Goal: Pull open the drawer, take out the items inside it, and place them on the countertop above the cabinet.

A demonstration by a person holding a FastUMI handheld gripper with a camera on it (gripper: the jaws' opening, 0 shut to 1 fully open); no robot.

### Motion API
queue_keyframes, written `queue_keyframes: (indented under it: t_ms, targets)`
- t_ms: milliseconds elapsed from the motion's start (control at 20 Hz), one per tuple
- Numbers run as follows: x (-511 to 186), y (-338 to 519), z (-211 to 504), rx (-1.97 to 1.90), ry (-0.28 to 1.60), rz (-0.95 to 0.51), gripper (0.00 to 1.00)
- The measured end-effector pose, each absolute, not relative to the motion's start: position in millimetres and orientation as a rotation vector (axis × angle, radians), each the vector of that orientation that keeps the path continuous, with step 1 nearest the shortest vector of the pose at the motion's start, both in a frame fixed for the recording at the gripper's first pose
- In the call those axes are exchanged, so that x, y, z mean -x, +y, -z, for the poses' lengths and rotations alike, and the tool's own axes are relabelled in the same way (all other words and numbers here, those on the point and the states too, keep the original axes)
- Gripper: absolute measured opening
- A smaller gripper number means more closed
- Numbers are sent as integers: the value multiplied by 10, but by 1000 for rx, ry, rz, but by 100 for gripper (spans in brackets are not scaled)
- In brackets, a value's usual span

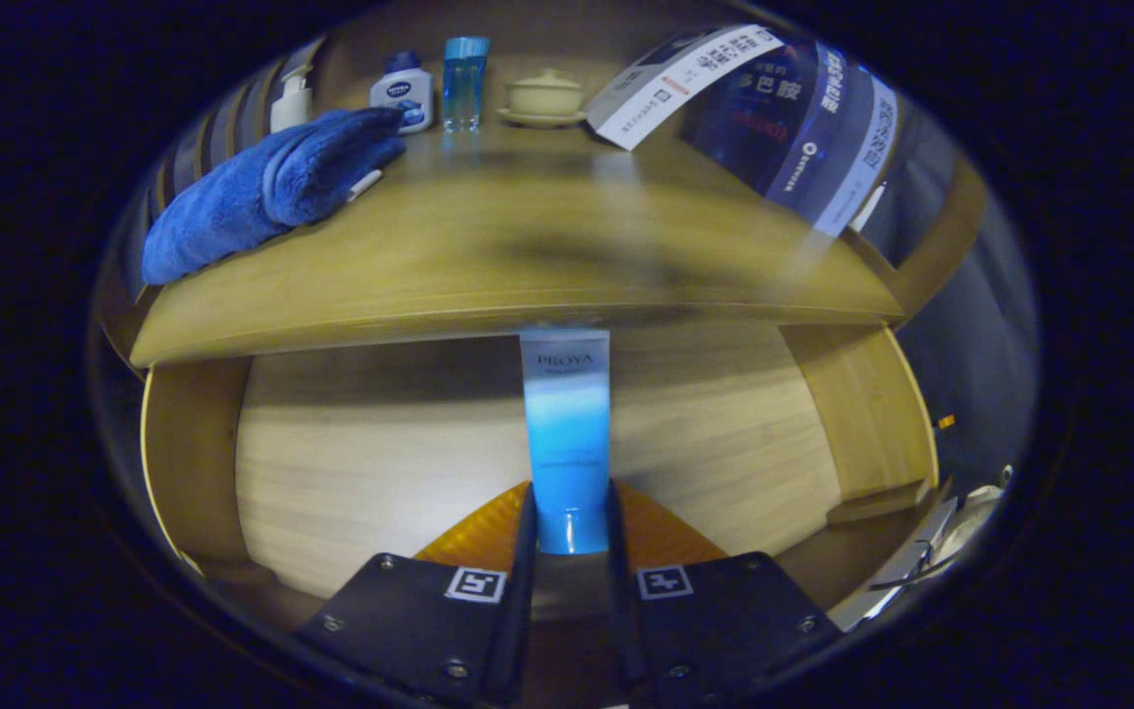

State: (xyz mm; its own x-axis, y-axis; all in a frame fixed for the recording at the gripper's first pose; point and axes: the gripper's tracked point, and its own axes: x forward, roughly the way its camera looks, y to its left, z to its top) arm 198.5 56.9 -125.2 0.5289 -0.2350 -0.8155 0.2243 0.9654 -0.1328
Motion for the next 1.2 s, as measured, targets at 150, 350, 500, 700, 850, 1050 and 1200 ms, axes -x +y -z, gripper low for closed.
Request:
queue_keyframes:
  t_ms: [150,350,500,700,850,1050,1200]
  targets:
    - [-1854,496,1018,31,942,320,34]
    - [-1611,384,671,53,905,398,34]
    - [-1456,303,368,66,860,454,34]
    - [-1431,221,-137,80,765,503,34]
    - [-1655,289,-454,53,687,478,34]
    - [-2082,352,-585,25,630,399,34]
    - [-2420,379,-479,-23,635,348,34]
